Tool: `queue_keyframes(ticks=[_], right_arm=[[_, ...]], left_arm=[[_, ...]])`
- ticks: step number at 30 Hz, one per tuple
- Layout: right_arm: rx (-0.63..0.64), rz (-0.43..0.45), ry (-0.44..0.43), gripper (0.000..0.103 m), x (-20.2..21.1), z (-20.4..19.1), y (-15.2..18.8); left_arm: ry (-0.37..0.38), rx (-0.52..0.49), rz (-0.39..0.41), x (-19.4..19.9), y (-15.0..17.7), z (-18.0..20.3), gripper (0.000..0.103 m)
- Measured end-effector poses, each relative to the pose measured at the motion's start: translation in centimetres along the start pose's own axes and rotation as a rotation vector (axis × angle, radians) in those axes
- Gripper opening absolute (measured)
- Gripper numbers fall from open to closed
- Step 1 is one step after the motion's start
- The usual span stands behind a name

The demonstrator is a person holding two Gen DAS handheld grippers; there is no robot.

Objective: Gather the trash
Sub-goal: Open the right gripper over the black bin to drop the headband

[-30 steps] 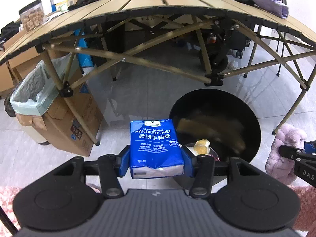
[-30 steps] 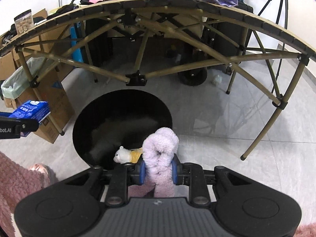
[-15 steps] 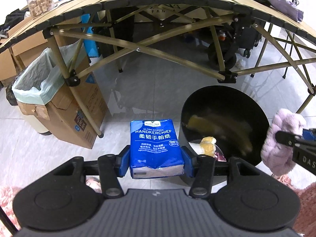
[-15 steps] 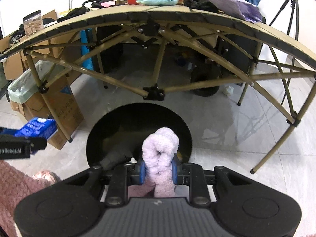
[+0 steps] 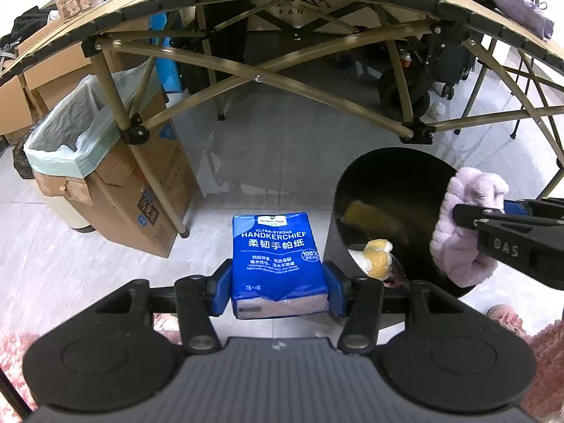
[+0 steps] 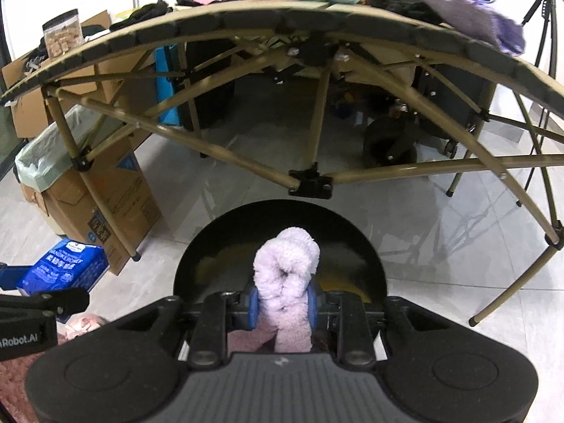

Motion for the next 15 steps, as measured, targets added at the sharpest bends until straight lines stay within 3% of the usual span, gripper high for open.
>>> queue_keyframes(ticks=[3, 4, 6, 7, 8, 15], right_arm=[[0.002, -0.013, -0.003, 0.032, -0.6, -0.4, 0.0], [-0.002, -0.016, -0.003, 0.038, -0.8, -0.5, 0.0], [-0.012, -0.028, 0.004, 0.063, -1.1, -0.4, -0.1], [-0.016, -0.032, 0.007, 0.085, -1.2, -0.4, 0.0], [-0.022, -0.034, 0.012, 0.101, -1.3, -0.3, -0.1], [-0.042, -0.059, 0.051, 0.103, -1.7, 0.8, 0.3]], left_arm=[[-0.002, 0.005, -0.002, 0.0, 0.1, -0.2, 0.054], [-0.002, 0.007, -0.002, 0.0, 0.1, -0.3, 0.054], [-0.004, 0.008, -0.004, 0.0, 0.2, -0.3, 0.054], [-0.005, 0.009, -0.006, 0.0, 0.2, -0.4, 0.054], [-0.005, 0.011, -0.007, -0.1, 0.2, -0.4, 0.054], [-0.007, 0.008, -0.009, -0.2, 0.2, -0.3, 0.054]])
Point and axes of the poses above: each gripper's, at about its wrist camera, not at the fingertips, and x roughly against the way its jaws point, z to its right, y to its underside, the point moved 4 cm from there along -x, roughly the way its jaws point, and after that the axes turned 9 degrees about -x, right-handed, at the moved point
